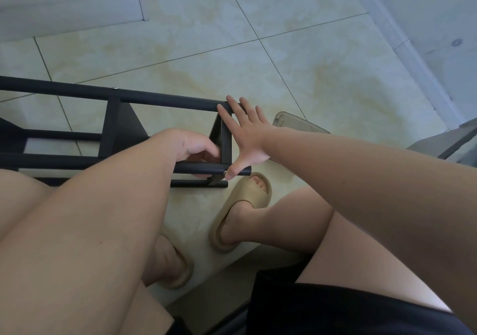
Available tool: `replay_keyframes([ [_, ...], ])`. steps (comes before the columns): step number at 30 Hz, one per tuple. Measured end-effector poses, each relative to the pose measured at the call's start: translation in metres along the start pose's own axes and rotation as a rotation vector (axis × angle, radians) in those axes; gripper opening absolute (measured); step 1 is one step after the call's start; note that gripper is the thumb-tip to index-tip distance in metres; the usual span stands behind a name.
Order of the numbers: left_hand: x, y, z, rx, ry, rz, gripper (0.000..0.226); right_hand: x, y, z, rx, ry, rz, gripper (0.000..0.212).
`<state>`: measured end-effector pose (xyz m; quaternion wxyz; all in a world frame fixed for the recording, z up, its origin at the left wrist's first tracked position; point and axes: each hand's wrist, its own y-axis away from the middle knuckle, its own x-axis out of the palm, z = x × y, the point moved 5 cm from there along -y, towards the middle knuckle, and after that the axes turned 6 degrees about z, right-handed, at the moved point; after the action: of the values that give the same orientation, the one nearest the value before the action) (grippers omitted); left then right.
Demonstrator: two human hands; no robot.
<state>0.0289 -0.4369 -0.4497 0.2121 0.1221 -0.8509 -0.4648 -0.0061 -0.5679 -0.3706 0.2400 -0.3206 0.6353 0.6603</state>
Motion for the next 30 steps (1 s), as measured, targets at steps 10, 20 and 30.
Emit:
replay_keyframes([
  [10,-0.0001,-0.0049,0.0042,-0.074,-0.046,-0.06,0.017,-0.0009,0.0014,0.0004,0.003,-0.002,-0.003,0.163],
  [20,-0.0023,-0.0084,0.0046,-0.058,-0.012,-0.027,0.016,-0.0008,0.0011,0.0,0.005,0.001,-0.002,0.163],
  [30,-0.0031,-0.0072,0.0065,-0.1,-0.054,-0.056,0.018,-0.0017,0.0024,0.0009,0.005,0.004,-0.005,0.162],
])
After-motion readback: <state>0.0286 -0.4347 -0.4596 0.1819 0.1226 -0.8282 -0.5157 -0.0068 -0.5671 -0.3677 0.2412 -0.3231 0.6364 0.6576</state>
